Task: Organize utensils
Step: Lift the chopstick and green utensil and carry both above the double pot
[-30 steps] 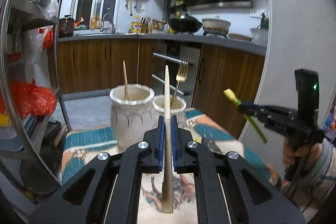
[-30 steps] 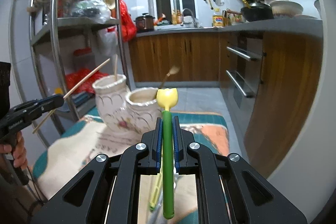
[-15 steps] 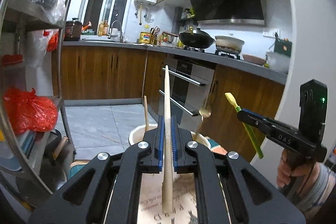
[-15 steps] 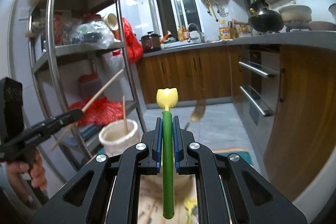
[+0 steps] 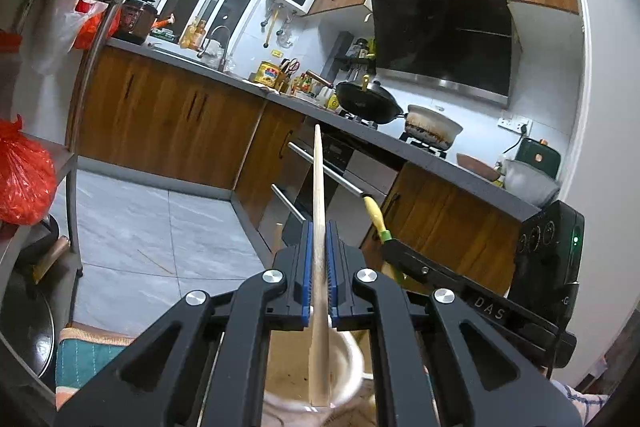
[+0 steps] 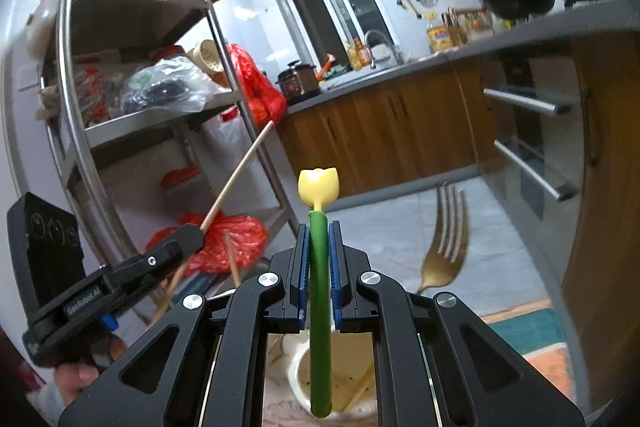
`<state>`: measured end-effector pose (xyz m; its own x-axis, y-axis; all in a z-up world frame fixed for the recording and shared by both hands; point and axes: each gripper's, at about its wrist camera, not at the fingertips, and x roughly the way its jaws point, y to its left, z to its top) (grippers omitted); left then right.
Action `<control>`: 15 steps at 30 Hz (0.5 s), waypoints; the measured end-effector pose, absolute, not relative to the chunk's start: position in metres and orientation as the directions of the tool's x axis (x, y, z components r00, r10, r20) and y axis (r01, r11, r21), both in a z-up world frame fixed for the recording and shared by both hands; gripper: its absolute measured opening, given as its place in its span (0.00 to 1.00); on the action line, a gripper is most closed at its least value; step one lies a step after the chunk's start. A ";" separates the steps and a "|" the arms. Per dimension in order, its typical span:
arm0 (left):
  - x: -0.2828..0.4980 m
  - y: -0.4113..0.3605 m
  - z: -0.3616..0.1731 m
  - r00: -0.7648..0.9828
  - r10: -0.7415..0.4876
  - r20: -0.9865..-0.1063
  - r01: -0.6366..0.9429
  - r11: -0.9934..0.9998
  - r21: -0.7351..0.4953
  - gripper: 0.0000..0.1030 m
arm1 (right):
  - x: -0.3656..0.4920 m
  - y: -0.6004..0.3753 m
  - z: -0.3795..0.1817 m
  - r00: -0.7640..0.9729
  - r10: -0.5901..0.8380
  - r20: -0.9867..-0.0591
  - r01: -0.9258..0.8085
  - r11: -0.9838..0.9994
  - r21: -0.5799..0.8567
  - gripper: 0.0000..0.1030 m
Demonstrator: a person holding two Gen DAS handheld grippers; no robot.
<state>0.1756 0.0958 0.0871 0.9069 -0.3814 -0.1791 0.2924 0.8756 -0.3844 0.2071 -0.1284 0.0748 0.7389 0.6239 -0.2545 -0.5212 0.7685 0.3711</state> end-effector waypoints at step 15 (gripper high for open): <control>0.175 0.058 0.059 0.944 -0.287 -0.161 0.265 0.953 -0.143 0.06 | 0.221 -0.097 0.047 0.792 0.515 -0.327 -0.471 0.857 0.209 0.10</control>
<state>0.1750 0.0576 0.0593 0.9442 -0.2871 -0.1615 0.2655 0.9535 -0.1428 0.2205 -0.0973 0.0474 0.7923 0.5149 -0.3273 -0.4709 0.8572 0.2086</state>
